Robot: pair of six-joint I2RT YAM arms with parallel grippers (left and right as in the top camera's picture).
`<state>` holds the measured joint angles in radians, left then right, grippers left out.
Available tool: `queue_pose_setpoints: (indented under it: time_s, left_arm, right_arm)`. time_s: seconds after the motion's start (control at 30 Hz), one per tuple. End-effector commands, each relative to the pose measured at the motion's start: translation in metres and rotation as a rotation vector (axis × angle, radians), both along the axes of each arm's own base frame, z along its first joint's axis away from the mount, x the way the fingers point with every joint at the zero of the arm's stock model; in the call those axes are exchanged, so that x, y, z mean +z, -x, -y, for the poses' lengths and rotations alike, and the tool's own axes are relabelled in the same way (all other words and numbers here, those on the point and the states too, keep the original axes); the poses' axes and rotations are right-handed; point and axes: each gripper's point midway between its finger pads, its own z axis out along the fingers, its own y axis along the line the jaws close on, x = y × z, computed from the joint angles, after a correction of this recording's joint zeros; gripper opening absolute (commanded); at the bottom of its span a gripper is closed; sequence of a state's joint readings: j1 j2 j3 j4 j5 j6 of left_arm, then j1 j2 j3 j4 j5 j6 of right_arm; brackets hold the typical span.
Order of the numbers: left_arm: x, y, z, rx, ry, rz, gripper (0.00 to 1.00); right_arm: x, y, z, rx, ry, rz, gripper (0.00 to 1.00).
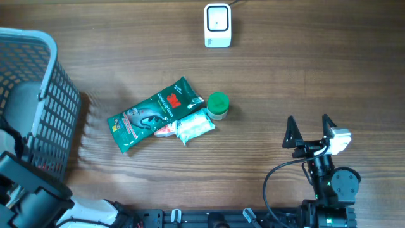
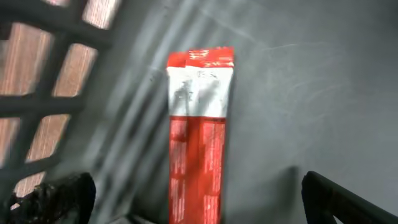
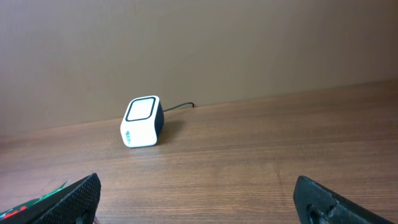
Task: Scan the item barcode
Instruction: 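Grasp the red-white tube in the basket with the left gripper, then move the red-white tube with the left gripper past the scanner, place right of jar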
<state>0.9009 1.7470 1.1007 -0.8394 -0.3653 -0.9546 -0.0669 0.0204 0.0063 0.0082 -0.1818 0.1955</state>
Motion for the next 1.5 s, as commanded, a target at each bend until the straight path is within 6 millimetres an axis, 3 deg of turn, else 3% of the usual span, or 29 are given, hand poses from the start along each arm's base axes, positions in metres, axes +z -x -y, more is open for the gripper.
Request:
queue_pose_setpoints:
  time_s: [0.0, 0.07, 0.13, 0.23, 0.33, 0.4, 0.47, 0.57, 0.67, 0.73, 0.83, 0.87, 1.0, 1.07, 1.17, 1.23, 1.33, 1.47]
  left_arm:
    - [-0.02, 0.004, 0.014, -0.034, 0.055, 0.014, 1.0]
    - [-0.026, 0.003, 0.017, -0.035, 0.061, 0.025, 0.96]
    - [-0.037, -0.005, 0.025, -0.042, 0.096, 0.091, 0.8]
    - [-0.051, -0.012, 0.037, -0.049, 0.129, 0.155, 0.69]
    - [-0.063, -0.007, 0.046, -0.049, 0.142, 0.161, 0.26]
    - [-0.063, -0.011, 0.042, -0.072, 0.13, 0.17, 0.04]
    - [-0.054, -0.021, 0.028, -0.08, 0.089, 0.199, 0.04]
    - [-0.005, -0.07, -0.004, -0.193, 0.031, 0.348, 0.04]
    - [0.071, -0.11, -0.029, -0.242, -0.039, 0.502, 0.04]
    - [0.132, -0.125, -0.04, -0.275, -0.111, 0.572, 0.04]
    - [0.219, -0.132, -0.039, -0.342, -0.224, 0.661, 0.04]
    - [0.253, -0.131, -0.031, -0.365, -0.269, 0.71, 0.04]
    - [0.334, -0.134, 0.02, -0.52, -0.327, 0.949, 0.04]
    - [0.373, -0.133, 0.066, -0.642, -0.34, 1.069, 0.04]
    - [0.399, -0.14, 0.148, -0.937, -0.336, 1.108, 0.04]
    - [0.387, -0.145, 0.205, -1.12, -0.254, 1.06, 0.04]
    - [0.341, -0.153, 0.25, -1.221, -0.119, 0.892, 0.04]
    - [0.246, -0.172, 0.324, -1.417, 0.15, 0.691, 0.04]
  right_arm:
    - [0.002, 0.0, 0.0, -0.003, 0.012, 0.012, 1.0]
    - [0.002, 0.0, 0.0, -0.003, 0.012, 0.012, 1.0]
    - [0.002, 0.0, 0.0, -0.002, 0.012, 0.012, 1.0]
    - [0.002, 0.0, 0.0, -0.003, 0.012, 0.012, 1.0]
    - [0.002, 0.0, 0.0, -0.003, 0.012, 0.012, 1.0]
    - [0.002, 0.0, 0.0, -0.003, 0.012, 0.012, 1.0]
    - [0.002, 0.0, 0.0, -0.003, 0.012, 0.012, 1.0]
    - [0.002, 0.0, 0.0, -0.002, 0.012, 0.01, 1.0]
    - [0.002, 0.0, 0.0, -0.002, 0.012, 0.01, 1.0]
    - [0.002, 0.0, 0.0, -0.003, 0.012, 0.01, 1.0]
    - [0.002, 0.0, 0.0, -0.002, 0.012, 0.01, 1.0]
    - [0.002, 0.0, 0.0, -0.002, 0.012, 0.01, 1.0]
    - [0.002, 0.0, 0.0, -0.003, 0.012, 0.01, 1.0]
    - [0.002, 0.0, 0.0, -0.002, 0.012, 0.01, 1.0]
    - [0.002, 0.0, 0.0, -0.002, 0.012, 0.01, 1.0]
    - [0.002, 0.0, 0.0, -0.002, 0.012, 0.01, 1.0]
    - [0.002, 0.0, 0.0, -0.002, 0.012, 0.01, 1.0]
    - [0.002, 0.0, 0.0, -0.003, 0.012, 0.01, 1.0]
